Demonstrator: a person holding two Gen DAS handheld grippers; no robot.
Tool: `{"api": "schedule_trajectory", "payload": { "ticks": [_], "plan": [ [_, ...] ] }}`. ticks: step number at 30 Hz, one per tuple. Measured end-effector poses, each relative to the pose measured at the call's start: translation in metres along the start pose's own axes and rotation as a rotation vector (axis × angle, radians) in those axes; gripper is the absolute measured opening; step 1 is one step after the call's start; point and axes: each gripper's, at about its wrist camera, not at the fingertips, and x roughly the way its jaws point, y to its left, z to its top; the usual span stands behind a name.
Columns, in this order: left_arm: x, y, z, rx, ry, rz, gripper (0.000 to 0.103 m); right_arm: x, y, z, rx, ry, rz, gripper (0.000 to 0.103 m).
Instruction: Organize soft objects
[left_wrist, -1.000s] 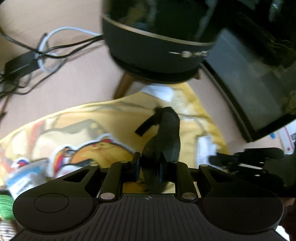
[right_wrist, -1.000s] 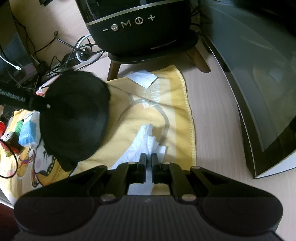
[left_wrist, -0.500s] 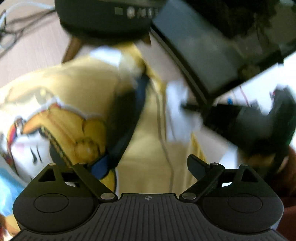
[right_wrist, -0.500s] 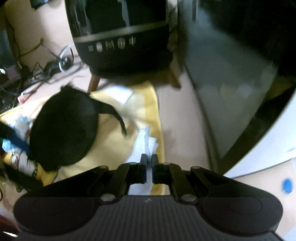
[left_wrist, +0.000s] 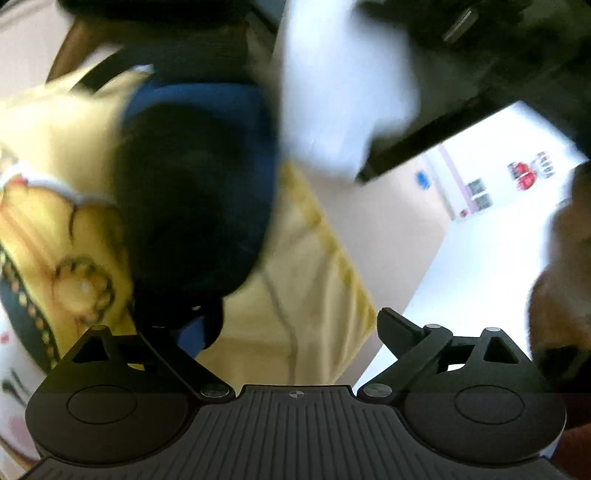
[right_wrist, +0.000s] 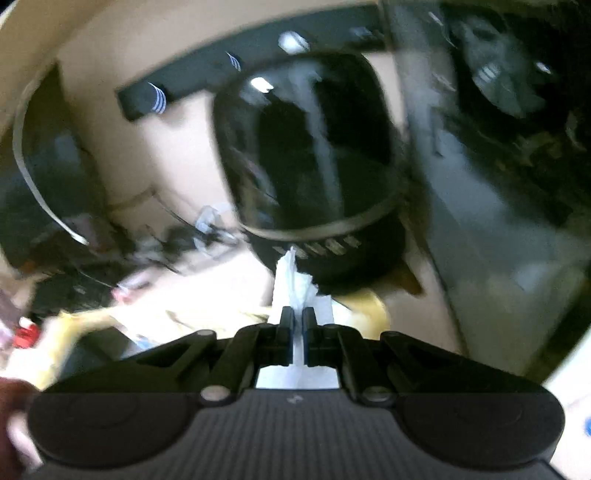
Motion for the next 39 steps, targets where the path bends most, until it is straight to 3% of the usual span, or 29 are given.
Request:
{"api": "schedule_trajectory", "payload": {
  "ticks": [3, 5, 8, 12, 16, 18, 22, 25, 28, 30, 34, 39],
  "plan": [
    [-0.006, -0.003, -0.010, 0.022, 0.007, 0.025, 0.097, 0.018, 0.011, 0.003, 0.012, 0.076, 0.129, 0.005],
    [-0.017, -0.003, -0.015, 0.039, 0.006, 0.049, 0.098, 0.045, 0.013, -0.008, 0.003, 0.172, 0.134, 0.005],
    [-0.041, 0.002, -0.024, 0.046, -0.024, 0.093, 0.098, 0.074, 0.011, -0.031, -0.031, 0.300, 0.030, 0.005],
    [-0.079, 0.028, -0.039, -0.053, -0.126, 0.096, 0.098, 0.082, 0.000, -0.048, -0.046, 0.366, -0.028, 0.005],
    [-0.112, 0.059, -0.047, -0.195, -0.234, 0.043, 0.101, 0.089, -0.007, -0.060, -0.147, 0.385, -0.176, 0.005],
    [-0.111, 0.070, -0.048, -0.237, -0.228, -0.005, 0.102, 0.087, -0.013, -0.057, -0.096, 0.381, -0.170, 0.005],
    [-0.078, 0.064, -0.043, -0.209, -0.121, -0.045, 0.102, 0.072, -0.006, -0.043, -0.010, 0.315, -0.035, 0.006],
    [-0.057, 0.053, -0.037, -0.172, -0.072, -0.046, 0.102, 0.054, -0.004, -0.038, 0.018, 0.310, 0.000, 0.019],
    [-0.038, 0.048, -0.028, -0.161, -0.050, -0.077, 0.102, 0.031, -0.011, -0.049, 0.016, 0.369, 0.056, 0.032],
    [-0.028, 0.050, -0.022, -0.165, -0.041, -0.116, 0.102, 0.020, -0.019, -0.069, 0.037, 0.421, 0.032, 0.032],
    [-0.006, 0.056, -0.013, -0.161, -0.004, -0.234, 0.102, 0.025, -0.036, -0.096, 0.126, 0.430, -0.067, 0.011],
    [0.002, 0.057, 0.003, -0.158, 0.000, -0.298, 0.102, 0.032, -0.036, -0.067, 0.151, 0.267, -0.143, 0.015]
  ]
}}
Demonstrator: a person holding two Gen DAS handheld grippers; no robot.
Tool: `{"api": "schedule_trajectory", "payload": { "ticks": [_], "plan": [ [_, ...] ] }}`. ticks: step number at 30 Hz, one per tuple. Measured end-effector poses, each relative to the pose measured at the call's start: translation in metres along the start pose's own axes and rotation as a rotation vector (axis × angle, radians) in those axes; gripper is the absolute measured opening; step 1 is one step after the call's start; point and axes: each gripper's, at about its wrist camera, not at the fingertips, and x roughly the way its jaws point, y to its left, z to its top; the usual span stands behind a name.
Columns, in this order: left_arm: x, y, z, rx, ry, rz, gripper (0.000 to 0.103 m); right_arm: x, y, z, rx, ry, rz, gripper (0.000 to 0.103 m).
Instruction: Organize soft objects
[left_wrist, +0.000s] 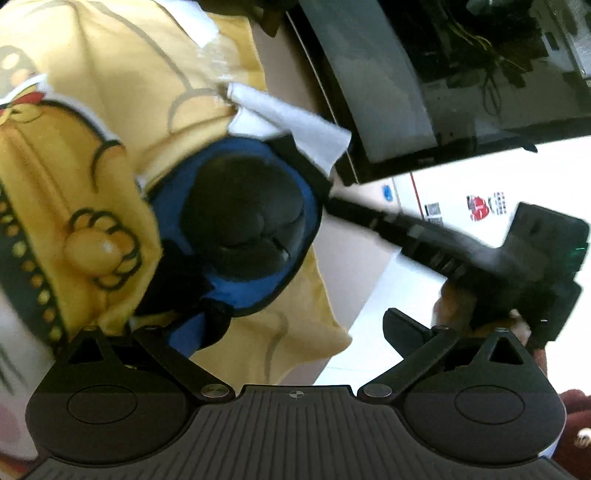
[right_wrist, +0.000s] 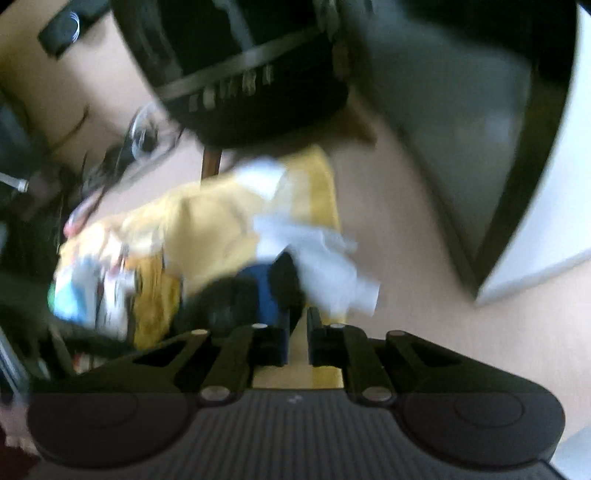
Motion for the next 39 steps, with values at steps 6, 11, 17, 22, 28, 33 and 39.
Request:
{"api": "schedule_trajectory", "payload": {
  "ticks": [6, 11, 17, 22, 28, 33, 39],
  "plan": [
    [-0.002, -0.020, -0.001, 0.099, 0.022, 0.089, 0.102, 0.016, 0.031, 0.051, -0.134, -0.055, 0.067, 0.023],
    [-0.018, -0.028, -0.011, 0.142, 0.006, 0.140, 0.102, 0.063, 0.068, 0.056, -0.212, 0.133, 0.234, 0.024],
    [-0.054, -0.013, -0.014, 0.087, -0.072, 0.152, 0.102, 0.025, 0.092, 0.005, -0.407, 0.097, 0.144, 0.031],
    [-0.034, -0.009, -0.005, 0.035, -0.066, 0.110, 0.102, -0.027, 0.025, 0.002, -0.063, 0.166, 0.302, 0.086],
    [0.005, -0.017, 0.010, 0.080, 0.015, 0.074, 0.102, 0.011, -0.041, -0.034, 0.422, 0.246, 0.287, 0.078],
    [0.019, -0.026, 0.012, 0.126, 0.059, 0.069, 0.102, 0.055, -0.024, -0.037, 0.478, 0.174, 0.361, 0.066],
    [-0.008, -0.029, 0.003, 0.133, 0.007, 0.011, 0.102, 0.041, 0.010, -0.020, 0.201, 0.046, 0.286, 0.040]
  ]
}}
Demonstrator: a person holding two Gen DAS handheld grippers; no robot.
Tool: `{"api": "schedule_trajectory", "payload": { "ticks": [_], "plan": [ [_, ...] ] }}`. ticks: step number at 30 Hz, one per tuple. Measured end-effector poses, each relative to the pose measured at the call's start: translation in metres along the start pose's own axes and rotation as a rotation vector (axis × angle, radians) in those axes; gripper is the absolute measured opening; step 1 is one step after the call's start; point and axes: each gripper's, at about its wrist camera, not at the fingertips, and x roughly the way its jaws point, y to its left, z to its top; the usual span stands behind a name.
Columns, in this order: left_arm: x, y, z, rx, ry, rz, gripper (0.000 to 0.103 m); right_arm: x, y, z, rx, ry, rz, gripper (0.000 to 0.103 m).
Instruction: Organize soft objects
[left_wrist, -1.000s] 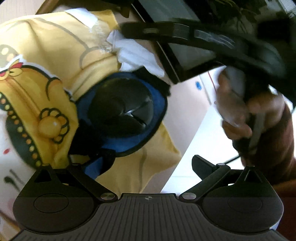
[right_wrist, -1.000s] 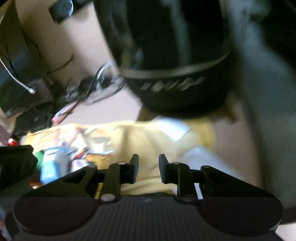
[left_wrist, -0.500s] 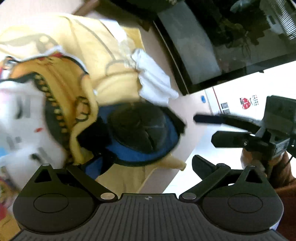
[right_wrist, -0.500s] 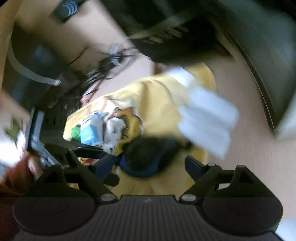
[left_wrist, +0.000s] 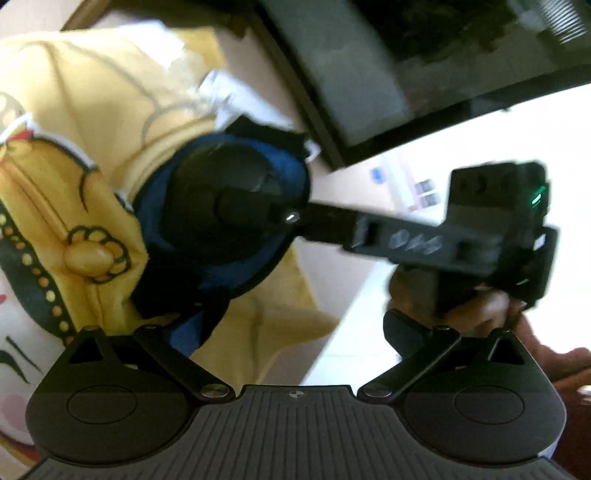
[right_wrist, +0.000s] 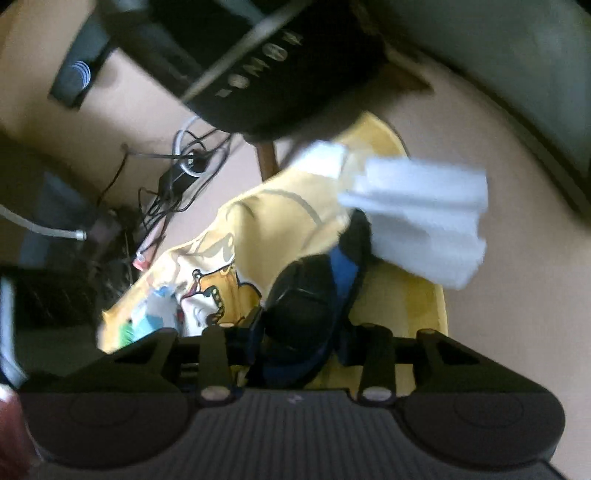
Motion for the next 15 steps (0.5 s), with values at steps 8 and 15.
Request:
{"api": "schedule_trajectory", "payload": {
  "ticks": [8, 15],
  "plan": [
    [-0.055, 0.022, -0.012, -0.036, -0.115, 0.051, 0.102, -0.027, -0.006, 0.027, 0.048, -0.063, 0.018, 0.025],
    [-0.078, 0.063, -0.028, -0.120, -0.166, 0.337, 0.102, -0.035, 0.014, 0.035, -0.118, -0.107, -0.122, 0.024]
  ]
}}
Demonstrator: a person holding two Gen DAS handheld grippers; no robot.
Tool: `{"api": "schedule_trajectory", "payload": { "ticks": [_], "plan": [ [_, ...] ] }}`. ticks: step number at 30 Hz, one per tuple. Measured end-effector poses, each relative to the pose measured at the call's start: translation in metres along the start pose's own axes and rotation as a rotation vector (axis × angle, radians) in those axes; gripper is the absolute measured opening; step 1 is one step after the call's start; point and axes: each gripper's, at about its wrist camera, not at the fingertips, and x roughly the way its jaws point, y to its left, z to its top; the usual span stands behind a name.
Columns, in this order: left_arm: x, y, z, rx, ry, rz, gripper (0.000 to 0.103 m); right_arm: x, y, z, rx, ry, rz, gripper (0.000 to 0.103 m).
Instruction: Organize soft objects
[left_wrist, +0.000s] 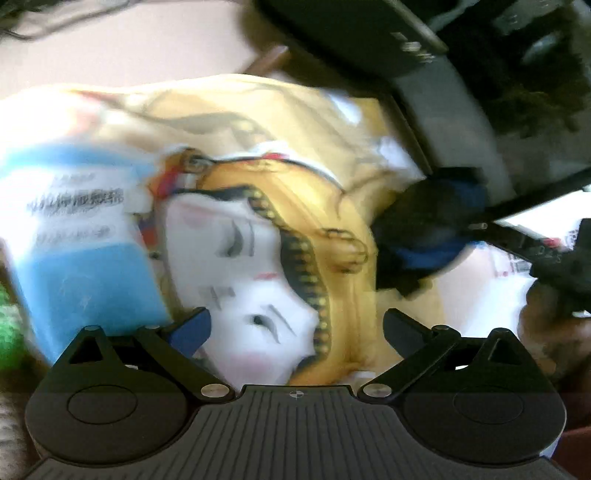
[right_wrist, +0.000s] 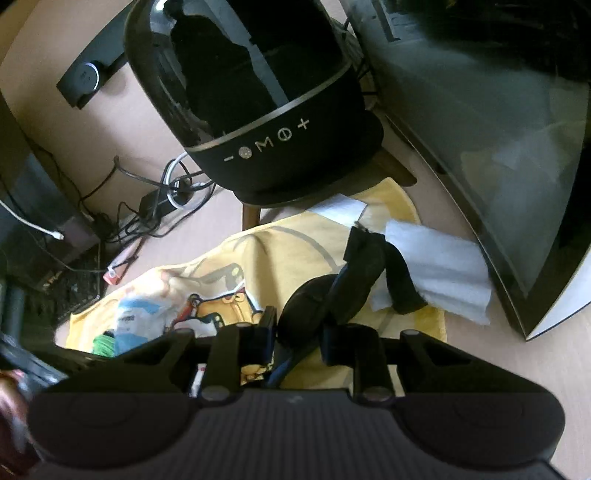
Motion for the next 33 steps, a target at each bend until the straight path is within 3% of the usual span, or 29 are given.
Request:
{"api": "schedule_trajectory", "payload": {
  "ticks": [4, 10, 12, 14, 19, 22, 25, 28, 29, 31, 33],
  "plan": [
    [-0.008, 0.013, -0.004, -0.002, -0.026, 0.026, 0.101, -0.013, -0.004, 0.006, 0.016, -0.021, 0.020, 0.024],
    [-0.020, 0.027, -0.008, -0.010, -0.064, 0.081, 0.101, -0.018, 0.018, 0.010, -0.123, -0.028, -0.044, 0.023],
    [-0.021, 0.024, -0.009, 0.014, -0.078, 0.129, 0.101, -0.027, 0.022, 0.015, -0.169, -0.085, -0.156, 0.017],
    [-0.025, 0.027, -0.011, 0.010, -0.087, 0.140, 0.101, -0.034, 0.016, 0.025, -0.174, -0.072, -0.190, 0.018],
    [-0.032, 0.036, -0.009, -0.009, -0.091, 0.179, 0.101, -0.026, 0.045, 0.030, -0.198, -0.041, -0.045, 0.018],
    [-0.041, 0.045, -0.012, -0.026, -0.072, 0.199, 0.101, 0.006, 0.073, 0.023, -0.240, 0.047, 0.031, 0.019],
    [-0.056, 0.050, -0.017, -0.062, -0.054, 0.098, 0.101, 0.048, 0.101, 0.005, -0.374, 0.155, 0.035, 0.021],
    [-0.081, 0.041, -0.023, -0.059, -0.071, -0.050, 0.101, 0.057, 0.111, 0.003, -0.400, 0.185, 0.041, 0.036],
    [-0.092, 0.035, -0.026, -0.041, -0.090, -0.090, 0.101, 0.047, 0.110, 0.007, -0.396, 0.175, 0.069, 0.047],
    [-0.120, 0.024, -0.033, 0.007, -0.145, -0.117, 0.101, 0.025, 0.106, 0.013, -0.384, 0.143, 0.108, 0.063],
    [-0.147, 0.027, -0.041, 0.024, -0.200, -0.078, 0.101, 0.004, 0.091, 0.017, -0.366, 0.102, 0.088, 0.067]
  ]
}}
